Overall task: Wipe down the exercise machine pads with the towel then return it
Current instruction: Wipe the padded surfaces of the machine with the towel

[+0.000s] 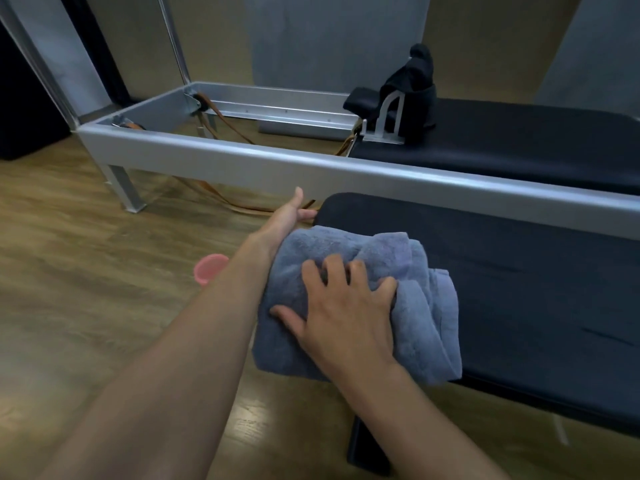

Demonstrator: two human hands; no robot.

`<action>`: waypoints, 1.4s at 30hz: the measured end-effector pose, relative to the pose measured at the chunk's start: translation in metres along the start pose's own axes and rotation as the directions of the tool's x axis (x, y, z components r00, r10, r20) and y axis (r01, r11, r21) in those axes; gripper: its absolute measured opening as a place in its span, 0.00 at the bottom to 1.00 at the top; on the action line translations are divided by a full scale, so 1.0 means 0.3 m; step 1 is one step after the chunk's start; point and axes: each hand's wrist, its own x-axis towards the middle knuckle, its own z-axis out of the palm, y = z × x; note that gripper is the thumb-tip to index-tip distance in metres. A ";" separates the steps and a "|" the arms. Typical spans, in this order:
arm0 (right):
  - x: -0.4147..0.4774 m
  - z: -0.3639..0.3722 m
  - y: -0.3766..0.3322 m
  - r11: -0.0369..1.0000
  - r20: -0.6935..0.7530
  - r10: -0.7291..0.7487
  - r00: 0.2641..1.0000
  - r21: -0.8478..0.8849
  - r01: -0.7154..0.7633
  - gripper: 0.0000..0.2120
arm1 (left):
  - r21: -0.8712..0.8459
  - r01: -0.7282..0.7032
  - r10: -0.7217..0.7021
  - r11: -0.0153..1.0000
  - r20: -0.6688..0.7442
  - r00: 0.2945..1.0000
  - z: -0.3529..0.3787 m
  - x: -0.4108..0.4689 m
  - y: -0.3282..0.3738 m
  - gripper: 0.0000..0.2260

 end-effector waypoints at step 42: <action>0.205 -0.023 0.397 0.995 0.072 0.089 0.993 0.037 -0.092 0.16 | 0.882 -0.279 0.651 0.380 -0.041 0.758 0.219 0.093 0.040 0.24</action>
